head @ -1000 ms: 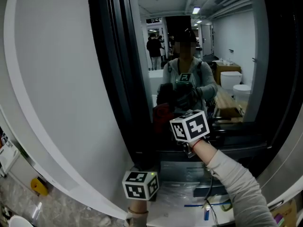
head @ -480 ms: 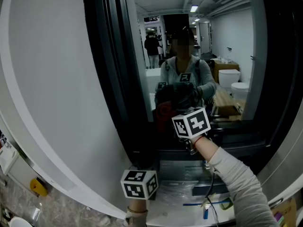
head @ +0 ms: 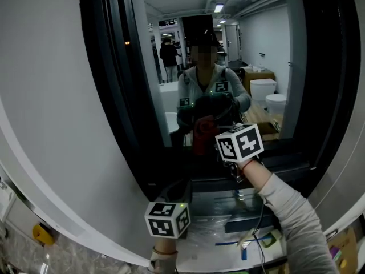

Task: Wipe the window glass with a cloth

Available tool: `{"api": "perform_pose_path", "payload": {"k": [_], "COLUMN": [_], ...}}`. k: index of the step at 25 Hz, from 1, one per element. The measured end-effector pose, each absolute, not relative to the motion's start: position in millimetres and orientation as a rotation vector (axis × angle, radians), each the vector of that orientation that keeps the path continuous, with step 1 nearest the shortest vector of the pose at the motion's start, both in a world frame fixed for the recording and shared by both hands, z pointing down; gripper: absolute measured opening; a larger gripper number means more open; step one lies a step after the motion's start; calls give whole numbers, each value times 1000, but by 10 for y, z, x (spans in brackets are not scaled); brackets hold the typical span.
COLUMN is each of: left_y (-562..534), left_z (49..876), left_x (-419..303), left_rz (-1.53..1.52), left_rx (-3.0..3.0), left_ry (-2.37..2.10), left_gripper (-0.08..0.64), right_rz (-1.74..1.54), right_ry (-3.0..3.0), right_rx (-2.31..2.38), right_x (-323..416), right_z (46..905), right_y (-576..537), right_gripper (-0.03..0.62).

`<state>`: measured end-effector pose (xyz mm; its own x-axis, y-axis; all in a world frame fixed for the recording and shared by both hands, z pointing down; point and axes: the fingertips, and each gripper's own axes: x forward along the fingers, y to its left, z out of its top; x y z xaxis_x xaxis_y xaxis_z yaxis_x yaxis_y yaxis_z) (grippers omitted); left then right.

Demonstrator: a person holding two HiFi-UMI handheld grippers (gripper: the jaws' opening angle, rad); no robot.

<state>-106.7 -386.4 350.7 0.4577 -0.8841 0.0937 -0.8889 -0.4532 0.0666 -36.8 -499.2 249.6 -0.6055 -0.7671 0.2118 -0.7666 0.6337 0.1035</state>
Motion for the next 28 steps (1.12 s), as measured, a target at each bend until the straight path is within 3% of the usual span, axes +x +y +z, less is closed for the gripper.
{"api": "perform_pose_path", "payload": {"k": [28], "left_y": [-3926], "left_z": [3517], "left_x": [113], "left_rz": [96], "left_rx": [2780], "left_ry": [-1266], "left_gripper": [4], "right_rz": [114], "right_ry": [-2361], "right_rx": [1780], "right_x": [1887], "right_z": [2572], "right_y": [-4889], "right_gripper": [44]}}
